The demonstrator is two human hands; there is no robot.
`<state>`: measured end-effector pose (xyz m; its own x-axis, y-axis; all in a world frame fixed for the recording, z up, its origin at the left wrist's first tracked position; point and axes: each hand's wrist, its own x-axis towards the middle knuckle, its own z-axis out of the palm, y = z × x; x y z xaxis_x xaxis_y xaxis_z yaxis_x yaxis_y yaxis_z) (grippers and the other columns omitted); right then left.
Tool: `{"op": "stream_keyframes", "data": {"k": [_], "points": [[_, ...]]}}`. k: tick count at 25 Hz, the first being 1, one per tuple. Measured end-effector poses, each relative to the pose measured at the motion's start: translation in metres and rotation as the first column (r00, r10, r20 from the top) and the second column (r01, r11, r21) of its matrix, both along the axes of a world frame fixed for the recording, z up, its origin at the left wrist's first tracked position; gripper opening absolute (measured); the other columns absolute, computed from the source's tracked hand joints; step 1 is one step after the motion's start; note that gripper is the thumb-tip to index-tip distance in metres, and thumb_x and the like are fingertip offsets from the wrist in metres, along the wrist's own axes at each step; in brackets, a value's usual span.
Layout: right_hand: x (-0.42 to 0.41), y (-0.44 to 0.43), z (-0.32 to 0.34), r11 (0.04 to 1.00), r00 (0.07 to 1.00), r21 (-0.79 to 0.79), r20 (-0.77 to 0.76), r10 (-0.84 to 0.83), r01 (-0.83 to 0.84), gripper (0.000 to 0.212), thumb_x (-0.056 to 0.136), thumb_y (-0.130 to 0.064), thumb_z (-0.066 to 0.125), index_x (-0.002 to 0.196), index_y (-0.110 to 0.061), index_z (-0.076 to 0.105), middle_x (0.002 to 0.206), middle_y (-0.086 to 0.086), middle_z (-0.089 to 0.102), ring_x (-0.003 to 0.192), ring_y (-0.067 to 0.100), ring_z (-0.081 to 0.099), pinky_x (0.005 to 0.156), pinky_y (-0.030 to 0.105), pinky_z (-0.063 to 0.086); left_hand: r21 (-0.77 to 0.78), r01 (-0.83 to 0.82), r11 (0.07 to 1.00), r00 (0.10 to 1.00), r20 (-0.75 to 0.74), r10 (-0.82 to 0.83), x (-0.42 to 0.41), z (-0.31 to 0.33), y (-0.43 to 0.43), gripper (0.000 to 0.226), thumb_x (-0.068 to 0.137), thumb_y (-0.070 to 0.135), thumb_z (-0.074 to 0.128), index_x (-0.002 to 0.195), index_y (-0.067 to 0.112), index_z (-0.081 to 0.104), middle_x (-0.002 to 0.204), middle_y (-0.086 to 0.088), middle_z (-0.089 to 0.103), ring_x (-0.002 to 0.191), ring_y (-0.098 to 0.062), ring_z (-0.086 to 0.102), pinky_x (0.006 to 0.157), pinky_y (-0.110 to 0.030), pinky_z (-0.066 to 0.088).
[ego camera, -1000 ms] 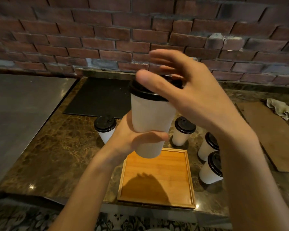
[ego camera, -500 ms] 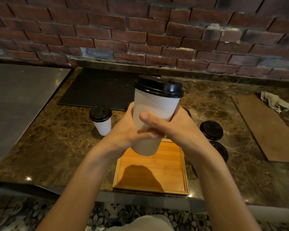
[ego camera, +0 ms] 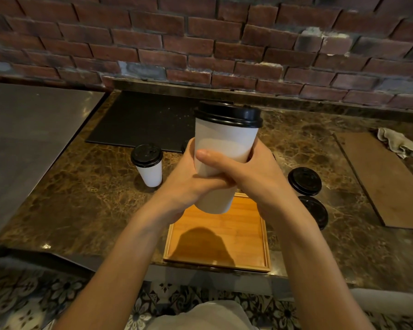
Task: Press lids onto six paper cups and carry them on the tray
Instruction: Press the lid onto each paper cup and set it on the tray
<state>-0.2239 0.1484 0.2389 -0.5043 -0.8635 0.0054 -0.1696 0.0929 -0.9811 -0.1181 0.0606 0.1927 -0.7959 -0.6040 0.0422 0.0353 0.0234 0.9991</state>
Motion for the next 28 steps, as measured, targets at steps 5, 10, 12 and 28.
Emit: {"op": "stream_keyframes", "data": {"k": [5,10,12,28], "points": [[-0.008,0.004,0.007,0.999,1.000,-0.017,0.006,0.029,-0.029,0.076,0.056,-0.050,0.086,0.123,-0.028,0.057,0.111,-0.007,0.068,0.103,0.011,0.066,0.082,0.034,0.060,0.035,0.062,0.997,0.998,0.013,-0.063,0.003,0.007,-0.001,0.086,0.059,0.029,0.077,0.132,0.002,0.041,0.119,-0.015,0.060,0.111,-0.026,0.060,0.092,-0.042,0.051],[-0.011,0.008,0.015,0.994,0.997,-0.083,0.005,0.073,-0.073,0.068,0.060,-0.049,0.084,0.120,-0.025,0.059,0.106,-0.007,0.069,0.097,0.006,0.068,0.075,0.024,0.059,0.013,0.154,0.988,0.988,0.030,-0.155,0.008,0.024,-0.003,0.059,0.062,0.034,0.075,0.117,0.021,0.058,0.104,0.003,0.069,0.100,-0.015,0.065,0.079,-0.024,0.054],[-0.015,0.009,0.018,0.986,0.990,-0.108,0.031,0.135,-0.131,0.058,0.067,-0.040,0.081,0.118,-0.023,0.061,0.105,-0.004,0.071,0.097,0.009,0.069,0.075,0.024,0.058,0.028,0.219,0.975,0.975,0.028,-0.219,0.010,0.029,-0.005,0.054,0.063,0.033,0.074,0.115,0.027,0.058,0.105,0.005,0.069,0.101,-0.014,0.065,0.080,-0.023,0.053],[-0.027,0.011,0.017,0.942,0.939,-0.082,0.090,0.333,-0.326,0.045,0.076,-0.027,0.071,0.120,-0.021,0.060,0.108,-0.002,0.072,0.102,0.014,0.068,0.081,0.026,0.057,0.013,0.316,0.949,0.947,-0.057,-0.315,0.010,0.022,-0.005,0.051,0.066,0.022,0.075,0.108,0.048,0.062,0.109,0.011,0.067,0.109,-0.013,0.061,0.086,-0.023,0.051]]}}
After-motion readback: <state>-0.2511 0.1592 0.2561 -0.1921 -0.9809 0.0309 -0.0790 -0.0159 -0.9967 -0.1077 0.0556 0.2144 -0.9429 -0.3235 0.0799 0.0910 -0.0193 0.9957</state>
